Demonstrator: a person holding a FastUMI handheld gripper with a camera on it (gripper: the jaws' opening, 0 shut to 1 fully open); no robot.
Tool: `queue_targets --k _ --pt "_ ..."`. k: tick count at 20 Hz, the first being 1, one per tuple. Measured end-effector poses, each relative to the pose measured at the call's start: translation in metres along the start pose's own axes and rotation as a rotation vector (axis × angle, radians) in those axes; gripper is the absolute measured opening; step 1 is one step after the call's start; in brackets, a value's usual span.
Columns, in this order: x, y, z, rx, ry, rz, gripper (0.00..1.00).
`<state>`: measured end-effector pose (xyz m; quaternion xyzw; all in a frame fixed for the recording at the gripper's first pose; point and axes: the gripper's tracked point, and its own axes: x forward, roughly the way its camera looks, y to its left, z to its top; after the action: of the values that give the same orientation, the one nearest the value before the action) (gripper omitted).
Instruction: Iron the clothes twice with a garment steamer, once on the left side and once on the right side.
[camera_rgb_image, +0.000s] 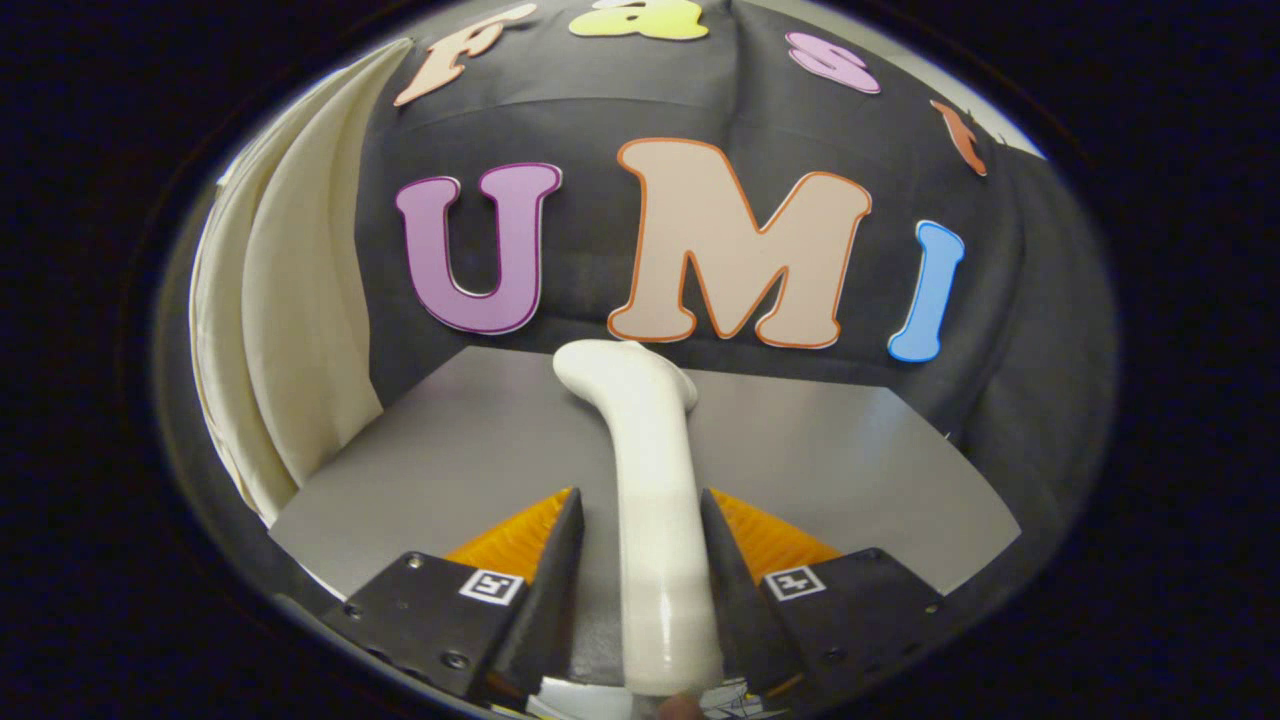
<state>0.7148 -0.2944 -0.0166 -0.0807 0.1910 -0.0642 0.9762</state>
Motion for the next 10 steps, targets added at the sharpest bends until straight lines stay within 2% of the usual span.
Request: queue_targets --k 4,5,7,10 --pt "0.013 -0.006 -0.003 0.007 0.064 -0.004 0.57" --pt "0.014 -0.005 -0.001 0.023 0.063 0.005 0.47" --pt "0.014 -0.006 -0.002 0.018 0.082 0.019 0.43" --pt "0.009 -0.011 -0.002 0.003 0.087 -0.015 0.37"
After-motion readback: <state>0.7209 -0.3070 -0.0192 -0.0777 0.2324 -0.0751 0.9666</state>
